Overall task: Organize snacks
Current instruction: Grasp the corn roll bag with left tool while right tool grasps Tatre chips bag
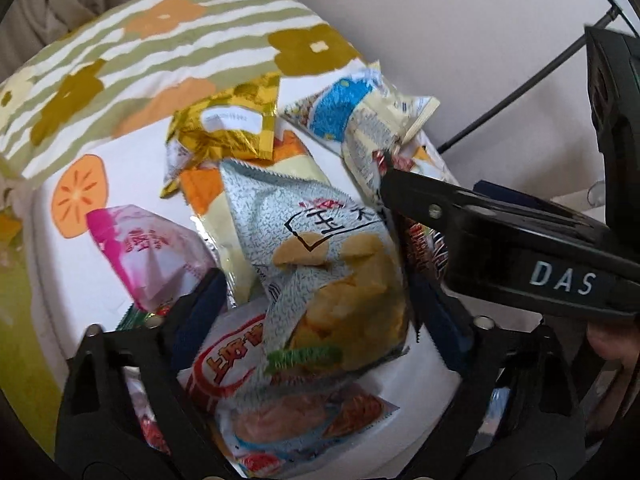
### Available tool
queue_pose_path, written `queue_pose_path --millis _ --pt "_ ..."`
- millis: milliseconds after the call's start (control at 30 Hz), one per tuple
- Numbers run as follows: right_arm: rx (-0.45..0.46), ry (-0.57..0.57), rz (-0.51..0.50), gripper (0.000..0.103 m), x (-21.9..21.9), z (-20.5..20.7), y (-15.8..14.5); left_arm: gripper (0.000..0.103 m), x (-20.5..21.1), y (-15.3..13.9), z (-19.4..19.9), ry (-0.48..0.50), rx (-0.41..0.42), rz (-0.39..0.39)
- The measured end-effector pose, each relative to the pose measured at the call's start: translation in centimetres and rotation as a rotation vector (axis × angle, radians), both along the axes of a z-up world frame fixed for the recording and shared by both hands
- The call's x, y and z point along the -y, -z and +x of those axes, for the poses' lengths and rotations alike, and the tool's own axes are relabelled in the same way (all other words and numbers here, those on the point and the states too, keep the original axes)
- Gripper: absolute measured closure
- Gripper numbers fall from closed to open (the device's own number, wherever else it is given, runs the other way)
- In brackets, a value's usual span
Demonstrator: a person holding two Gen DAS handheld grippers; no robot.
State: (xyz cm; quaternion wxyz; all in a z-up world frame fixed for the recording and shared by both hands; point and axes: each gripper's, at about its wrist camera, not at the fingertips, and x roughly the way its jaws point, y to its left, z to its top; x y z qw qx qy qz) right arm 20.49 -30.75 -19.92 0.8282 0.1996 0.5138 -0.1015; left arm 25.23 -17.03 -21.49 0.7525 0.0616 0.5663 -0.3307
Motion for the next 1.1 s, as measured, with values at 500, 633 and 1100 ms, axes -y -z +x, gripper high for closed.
queue_pose_path --millis 500,633,1100 --pt "-0.113 0.096 -0.029 0.0 0.5 1.1 3.1 0.048 -0.2 1.3 0.2 0.043 -0.08 -0.027" --pt "-0.128 0.108 -0.007 0.004 1.2 0.4 3.5 0.048 -0.1 1.1 0.2 0.037 -0.065 -0.015" --pt "-0.05 0.016 0.057 0.042 2.1 -1.7 3.0 0.048 0.0 -0.6 -1.7 -0.001 -0.011 0.01"
